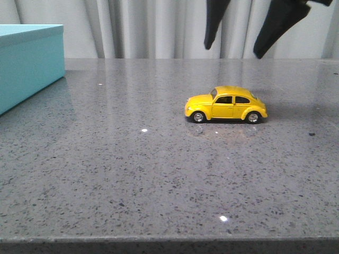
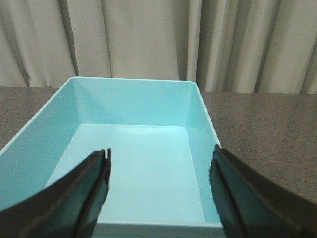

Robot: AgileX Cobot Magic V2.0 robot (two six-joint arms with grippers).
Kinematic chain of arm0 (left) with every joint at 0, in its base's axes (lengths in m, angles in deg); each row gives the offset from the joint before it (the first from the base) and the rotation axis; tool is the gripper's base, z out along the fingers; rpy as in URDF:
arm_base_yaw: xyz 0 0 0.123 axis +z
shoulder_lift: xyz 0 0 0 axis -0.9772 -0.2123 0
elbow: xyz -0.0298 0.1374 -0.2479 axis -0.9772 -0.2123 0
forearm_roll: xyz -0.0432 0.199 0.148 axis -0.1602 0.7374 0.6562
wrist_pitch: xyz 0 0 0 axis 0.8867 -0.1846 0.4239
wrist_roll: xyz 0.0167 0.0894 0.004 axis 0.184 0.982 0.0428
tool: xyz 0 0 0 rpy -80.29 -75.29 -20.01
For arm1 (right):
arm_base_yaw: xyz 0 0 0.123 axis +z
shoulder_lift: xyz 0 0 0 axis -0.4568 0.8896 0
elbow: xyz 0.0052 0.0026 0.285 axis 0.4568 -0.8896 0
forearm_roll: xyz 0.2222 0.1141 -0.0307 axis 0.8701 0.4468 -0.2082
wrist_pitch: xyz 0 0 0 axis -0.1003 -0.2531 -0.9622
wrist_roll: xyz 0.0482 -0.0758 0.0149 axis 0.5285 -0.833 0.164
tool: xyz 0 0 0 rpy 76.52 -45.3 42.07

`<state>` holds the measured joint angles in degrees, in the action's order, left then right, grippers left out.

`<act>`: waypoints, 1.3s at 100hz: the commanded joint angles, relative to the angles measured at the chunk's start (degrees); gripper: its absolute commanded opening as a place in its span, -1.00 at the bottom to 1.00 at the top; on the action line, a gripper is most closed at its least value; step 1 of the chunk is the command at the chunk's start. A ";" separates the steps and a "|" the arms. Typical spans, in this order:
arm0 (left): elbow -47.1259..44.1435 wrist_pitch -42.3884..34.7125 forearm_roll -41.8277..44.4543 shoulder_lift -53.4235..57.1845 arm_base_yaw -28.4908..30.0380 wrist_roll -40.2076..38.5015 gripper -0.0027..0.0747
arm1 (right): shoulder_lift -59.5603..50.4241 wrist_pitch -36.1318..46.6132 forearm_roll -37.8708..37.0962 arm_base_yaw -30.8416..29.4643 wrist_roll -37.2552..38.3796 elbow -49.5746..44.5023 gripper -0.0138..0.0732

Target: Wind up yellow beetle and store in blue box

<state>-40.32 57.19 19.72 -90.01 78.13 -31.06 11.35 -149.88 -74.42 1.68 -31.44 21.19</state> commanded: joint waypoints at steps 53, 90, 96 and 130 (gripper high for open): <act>2.04 -0.92 -0.73 -0.84 -0.36 0.09 0.18 | 3.27 -2.76 -3.68 0.49 5.70 2.37 0.51; 2.04 -0.92 -0.73 -0.84 -0.36 0.09 0.18 | 4.69 -3.27 -3.68 0.48 5.70 2.37 0.51; 2.04 -0.92 -0.73 -0.84 -0.36 0.09 0.18 | 4.69 -3.06 -3.68 0.48 5.70 2.37 0.51; 2.04 -0.92 -0.73 -0.84 -0.36 0.09 0.18 | 6.01 -3.69 -3.90 1.02 5.70 2.37 0.51</act>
<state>-40.32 60.36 19.72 -90.01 78.13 -31.06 19.60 -153.75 -77.37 2.26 -25.73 21.78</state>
